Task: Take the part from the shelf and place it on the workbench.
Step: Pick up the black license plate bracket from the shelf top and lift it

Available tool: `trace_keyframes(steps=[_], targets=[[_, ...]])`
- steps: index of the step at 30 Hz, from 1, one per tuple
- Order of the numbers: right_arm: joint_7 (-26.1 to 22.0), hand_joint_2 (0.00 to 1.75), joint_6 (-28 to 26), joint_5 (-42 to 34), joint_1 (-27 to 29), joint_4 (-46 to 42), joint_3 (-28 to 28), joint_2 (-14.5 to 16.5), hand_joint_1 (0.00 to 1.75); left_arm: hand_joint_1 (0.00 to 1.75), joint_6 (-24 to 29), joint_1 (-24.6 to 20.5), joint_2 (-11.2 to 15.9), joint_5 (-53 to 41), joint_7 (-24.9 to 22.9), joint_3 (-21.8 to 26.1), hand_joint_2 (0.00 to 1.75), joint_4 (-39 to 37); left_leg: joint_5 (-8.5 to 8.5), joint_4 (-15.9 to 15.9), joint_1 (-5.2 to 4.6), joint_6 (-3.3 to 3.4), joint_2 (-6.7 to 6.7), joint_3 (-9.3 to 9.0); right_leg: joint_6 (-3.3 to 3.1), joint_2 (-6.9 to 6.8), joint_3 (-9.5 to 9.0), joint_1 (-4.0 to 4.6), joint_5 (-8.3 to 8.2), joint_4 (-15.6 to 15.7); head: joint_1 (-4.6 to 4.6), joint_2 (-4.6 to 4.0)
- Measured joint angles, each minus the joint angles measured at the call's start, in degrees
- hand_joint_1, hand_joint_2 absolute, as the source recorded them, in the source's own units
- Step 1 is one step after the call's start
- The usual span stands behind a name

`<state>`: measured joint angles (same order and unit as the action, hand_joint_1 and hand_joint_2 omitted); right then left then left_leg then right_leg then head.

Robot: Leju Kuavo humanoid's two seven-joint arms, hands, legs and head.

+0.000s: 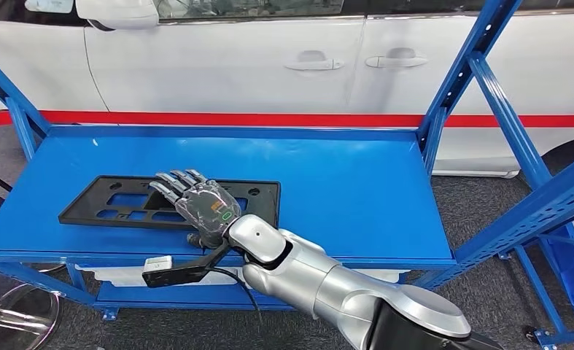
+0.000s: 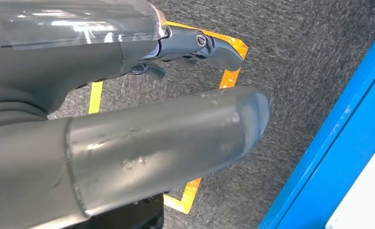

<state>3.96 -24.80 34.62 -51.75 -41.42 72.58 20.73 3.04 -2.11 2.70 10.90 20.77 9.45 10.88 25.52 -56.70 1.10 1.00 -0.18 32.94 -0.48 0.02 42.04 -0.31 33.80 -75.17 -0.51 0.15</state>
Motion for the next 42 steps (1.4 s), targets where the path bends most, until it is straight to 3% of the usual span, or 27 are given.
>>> trace_keyframes(steps=[1, 3, 5, 8, 10, 13, 14, 15, 16, 18, 20, 23, 25, 26, 28, 30, 31, 32, 33, 35, 39, 41, 42], targets=[[-0.02, 1.75, 0.84, 0.00, 0.15, 0.17, 0.14, -0.08, 0.00, 0.00, 0.00, 0.00, 0.01, -0.10, -0.05, 0.00, 0.00, 0.00, 0.06, -0.06, 0.00, -0.05, -0.10, -0.07, -0.08, 0.00, -0.83, -0.01, -1.59, 1.85, 0.00, 0.00], [-0.03, 1.75, 2.19, 0.00, 0.45, 0.59, 0.45, -0.13, 0.00, 0.00, -0.01, -0.04, 0.00, -0.35, -0.11, -0.01, 0.00, 0.00, 0.31, -0.28, -0.05, -0.30, -0.29, -0.21, -0.55, 0.06, -4.62, 0.06, -5.52, 9.65, 0.00, 0.00], [-0.03, 1.75, 3.03, 0.03, 0.74, 1.16, 0.78, -0.13, 0.00, 0.00, -0.02, -0.13, 0.02, -0.57, -0.16, 0.00, 0.00, 0.00, 0.58, -0.60, -0.23, -0.76, -0.36, -0.08, -0.99, 0.15, -7.05, 0.26, -7.18, 14.96, -0.01, 0.00], [0.01, 1.75, 3.87, 0.50, 1.33, 2.40, 1.33, -0.11, 0.00, 0.00, -0.03, -0.17, 0.14, -0.73, -0.23, 0.00, 0.00, 0.00, 0.70, -0.54, -0.15, -1.66, -0.34, 0.08, -1.59, 0.22, -7.24, 0.33, -7.29, 15.95, -0.01, 0.00], [0.03, 1.75, 4.39, 0.96, 1.50, 3.09, 1.67, -0.04, 0.00, 0.00, -0.08, -0.22, 0.22, -0.83, -0.26, -0.01, 0.00, 0.00, 2.17, -2.36, -0.03, -2.23, -0.23, 0.74, -2.22, 0.13, -7.55, -0.01, -7.58, 16.50, -0.01, 0.00], [0.04, 1.75, 4.68, 1.25, 1.78, 3.89, 2.12, 0.01, 0.00, 0.00, -0.11, -0.33, 0.32, -0.89, -0.26, -0.01, 0.00, 0.00, 7.25, -12.57, 0.15, -3.01, -0.14, 5.34, -2.67, -0.09, -7.72, -0.13, -7.62, 16.72, -0.01, 0.00], [0.04, 1.75, 4.70, 1.28, 1.98, 4.16, 2.26, 0.00, 0.00, 0.00, -0.11, -0.27, 0.33, -0.89, -0.27, -0.01, 0.00, 0.00, 8.17, -15.60, 0.20, -3.20, -0.13, 6.86, -2.70, -0.12, -7.72, -0.10, -7.57, 16.67, -0.01, 0.00], [0.04, 1.75, 4.71, 1.30, 2.17, 4.42, 2.37, -0.01, 0.00, 0.00, -0.11, -0.21, 0.34, -0.89, -0.28, -0.01, 0.00, 0.00, 7.99, -16.73, 0.22, -3.29, -0.12, 7.52, -2.71, -0.12, -7.72, -0.08, -7.51, 16.60, -0.01, 0.00], [0.04, 1.75, 4.71, 1.30, 2.29, 4.63, 2.44, 0.00, 0.00, 0.00, -0.11, -0.17, 0.36, -0.89, -0.29, -0.01, 0.00, 0.00, 6.67, -15.56, 0.24, -3.31, -0.11, 7.08, -2.67, -0.10, -7.76, -0.08, -7.43, 16.53, -0.02, 0.00], [0.04, 1.75, 4.71, 1.32, 2.35, 4.89, 2.53, 0.02, 0.00, 0.00, -0.11, -0.25, 0.43, -0.89, -0.29, -0.01, 0.00, 0.00, 2.55, -7.98, 0.26, -3.13, 0.03, 3.59, -2.43, -0.05, -7.95, -0.07, -7.18, 16.35, -0.01, 0.00], [0.08, 1.75, 4.88, 1.43, 2.31, 5.07, 2.57, 0.03, 0.00, 0.00, -0.11, -0.37, 0.47, -0.92, -0.30, -0.01, 0.00, 0.00, 0.52, -1.79, 0.00, -2.66, 0.12, 0.60, -1.96, -0.01, -7.95, 0.16, -7.01, 16.15, -0.01, 0.00], [0.56, 1.75, 5.79, 2.36, 2.35, 5.35, 2.92, 0.04, 0.00, 0.00, -0.11, -0.37, 0.46, -1.15, -0.32, -0.01, 0.00, 0.00, 0.49, -0.59, -0.24, -1.66, -0.08, 0.12, -1.14, -0.03, -7.83, 0.34, -7.02, 16.15, -0.01, 0.00], [1.03, 1.75, 6.31, 3.35, 2.41, 5.65, 3.20, 0.02, 0.00, 0.00, -0.11, -0.35, 0.45, -1.36, -0.31, -0.01, 0.00, 0.00, 0.22, -0.25, -0.04, -0.87, -0.06, -0.02, -0.53, 0.00, -7.32, 0.27, -5.78, 14.64, -0.01, 0.00], [1.26, 1.75, 6.47, 3.83, 2.47, 5.86, 3.33, 0.00, 0.00, 0.00, -0.11, -0.39, 0.45, -1.44, -0.30, 0.00, 0.00, 0.00, 0.10, -0.07, 0.06, -0.46, -0.01, -0.08, -0.27, 0.02, -6.37, 0.23, -4.35, 12.43, 0.00, 0.00], [1.68, 1.75, 6.50, 4.71, 2.81, 6.53, 3.59, -0.09, 0.00, 0.00, -0.11, -0.43, 0.45, -1.65, -0.30, 0.01, 0.00, 0.00, 0.10, -0.06, -0.03, 0.03, 0.05, -0.04, 0.02, 0.02, -2.94, 0.09, -0.67, 5.05, -0.01, 0.00], [2.01, 1.75, 6.00, 5.34, 3.16, 7.24, 3.84, -0.19, 0.00, 0.00, -0.10, -0.37, 0.45, -1.81, -0.31, 0.01, 0.00, 0.00, 0.15, -0.12, -0.09, 0.11, 0.02, -0.07, 0.10, 0.02, -0.49, 0.05, 0.53, 0.16, 0.00, 0.00], [2.22, 1.75, 5.56, 5.60, 3.22, 7.50, 3.92, -0.22, 0.00, 0.00, -0.08, -0.36, 0.45, -1.87, -0.32, 0.01, 0.00, 0.00, 0.19, -0.16, -0.11, 0.09, -0.03, -0.14, 0.04, 0.02, -0.68, 0.04, -0.49, 0.69, 0.01, 0.00], [2.55, 1.75, 4.94, 5.87, 3.22, 7.73, 4.00, -0.22, 0.00, 0.00, -0.05, -0.37, 0.44, -1.93, -0.31, 0.01, 0.00, 0.00, 0.27, -0.22, -0.12, 0.05, -0.09, -0.27, -0.13, 0.02, -2.00, 0.05, -2.42, 3.43, 0.01, 0.00], [2.98, 1.75, 4.20, 6.17, 3.21, 7.95, 4.04, -0.22, 0.00, 0.00, -0.02, -0.38, 0.42, -2.04, -0.31, 0.00, 0.00, 0.00, 0.38, -0.30, -0.13, -0.03, -0.17, -0.39, -0.43, 0.03, -3.92, 0.09, -4.51, 7.45, 0.01, 0.00], [4.00, 1.75, 2.59, 6.89, 3.18, 8.43, 4.05, -0.24, 0.00, 0.00, 0.06, -0.42, 0.37, -2.35, -0.29, 0.01, 0.00, 0.00, 0.65, -0.58, -0.35, -0.42, -0.28, -0.36, -1.03, 0.07, -7.04, 0.32, -6.85, 14.06, 0.00, 0.00], [5.96, 1.75, 0.58, 8.67, 3.02, 9.26, 4.05, -0.23, 0.00, 0.00, 0.27, -0.46, 0.37, -2.86, -0.27, 0.02, 0.00, 0.00, 0.89, -0.73, -0.29, -1.71, -0.24, -0.18, -1.86, 0.26, -7.70, 0.41, -7.21, 16.14, -0.01, 0.00], [7.24, 1.75, 0.06, 9.96, 2.87, 9.67, 4.05, -0.19, 0.00, 0.00, 0.32, -0.59, 0.40, -3.15, -0.26, 0.02, 0.00, 0.00, 2.76, -3.29, -0.17, -2.31, -0.18, 0.84, -2.41, 0.14, -7.94, 0.05, -7.54, 16.67, -0.02, 0.00], [7.95, 1.75, -0.19, 10.65, 2.83, 9.92, 4.05, -0.17, 0.00, 0.00, 0.34, -0.66, 0.42, -3.25, -0.26, 0.02, 0.00, 0.00, 4.51, -6.36, -0.05, -2.59, -0.14, 2.20, -2.55, 0.07, -7.99, -0.01, -7.61, 16.76, -0.01, 0.00]])
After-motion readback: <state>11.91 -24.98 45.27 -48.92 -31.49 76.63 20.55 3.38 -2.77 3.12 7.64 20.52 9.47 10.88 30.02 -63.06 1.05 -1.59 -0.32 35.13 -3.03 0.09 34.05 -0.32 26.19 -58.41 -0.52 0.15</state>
